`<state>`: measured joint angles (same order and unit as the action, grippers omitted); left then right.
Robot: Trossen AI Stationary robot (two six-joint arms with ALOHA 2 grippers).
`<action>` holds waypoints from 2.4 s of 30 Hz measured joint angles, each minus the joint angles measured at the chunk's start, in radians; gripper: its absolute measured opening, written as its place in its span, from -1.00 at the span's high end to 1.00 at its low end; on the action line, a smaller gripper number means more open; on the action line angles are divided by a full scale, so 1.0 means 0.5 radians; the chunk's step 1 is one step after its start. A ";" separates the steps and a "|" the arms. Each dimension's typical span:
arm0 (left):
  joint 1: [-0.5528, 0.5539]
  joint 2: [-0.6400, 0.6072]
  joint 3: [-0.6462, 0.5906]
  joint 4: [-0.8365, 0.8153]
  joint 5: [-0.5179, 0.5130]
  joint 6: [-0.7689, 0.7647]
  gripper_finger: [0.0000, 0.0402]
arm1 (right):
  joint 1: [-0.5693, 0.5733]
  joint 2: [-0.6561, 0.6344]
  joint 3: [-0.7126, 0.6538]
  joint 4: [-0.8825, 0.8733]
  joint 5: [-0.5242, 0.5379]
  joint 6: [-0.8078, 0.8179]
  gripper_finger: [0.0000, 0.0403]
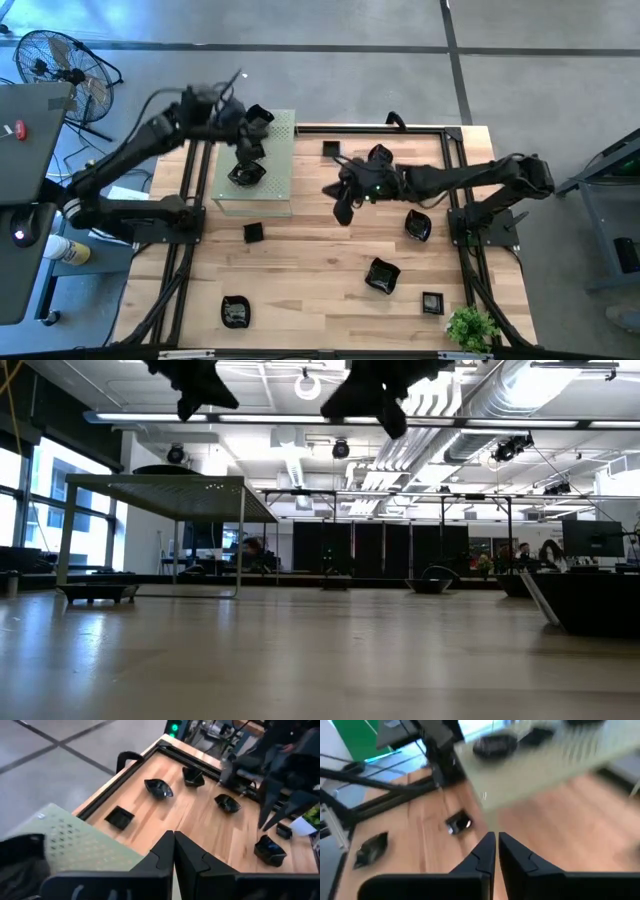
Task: Pick & Place Mini shaped plates
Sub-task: Stack the square plate on the other square plate on the shelf
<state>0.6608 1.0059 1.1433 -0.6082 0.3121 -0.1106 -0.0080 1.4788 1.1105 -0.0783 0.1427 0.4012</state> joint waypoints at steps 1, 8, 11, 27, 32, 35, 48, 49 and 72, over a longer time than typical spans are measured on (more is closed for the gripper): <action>-0.064 -0.042 -0.072 0.040 -0.066 -0.043 0.99 | 0.010 -0.007 -0.042 -0.008 -0.007 0.055 0.95; -0.335 -0.203 -0.379 0.080 -0.338 -0.271 1.00 | 0.069 -0.301 -0.187 -0.421 0.013 0.279 0.97; -0.417 -0.213 -0.447 0.165 -0.411 -0.312 1.00 | 0.066 -0.472 -0.188 -0.804 0.049 0.365 0.99; -0.713 -0.211 -0.668 0.748 -0.531 -0.402 1.00 | 0.128 -0.681 -0.467 -1.523 -0.502 0.691 0.57; -0.727 -0.211 -0.668 0.747 -0.546 -0.402 1.00 | 0.554 -0.681 -0.757 -1.317 -0.832 0.819 0.38; -0.725 -0.211 -0.668 0.748 -0.548 -0.402 1.00 | 0.845 -0.681 -0.946 -1.112 -0.906 0.921 0.35; -0.725 -0.211 -0.668 0.748 -0.545 -0.402 1.00 | 1.454 -0.680 -1.469 -0.363 -0.851 1.396 0.36; -0.725 -0.211 -0.668 0.747 -0.544 -0.402 1.00 | 1.467 -0.680 -1.470 -0.381 -0.848 1.386 0.36; -0.725 -0.209 -0.668 0.746 -0.542 -0.402 1.00 | 1.497 -0.472 -1.468 -0.267 -0.822 1.294 0.89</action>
<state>0.2985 0.9012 0.8093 -0.2352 0.0410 -0.3119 0.7406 1.2425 0.3767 -0.2119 -0.2684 1.0483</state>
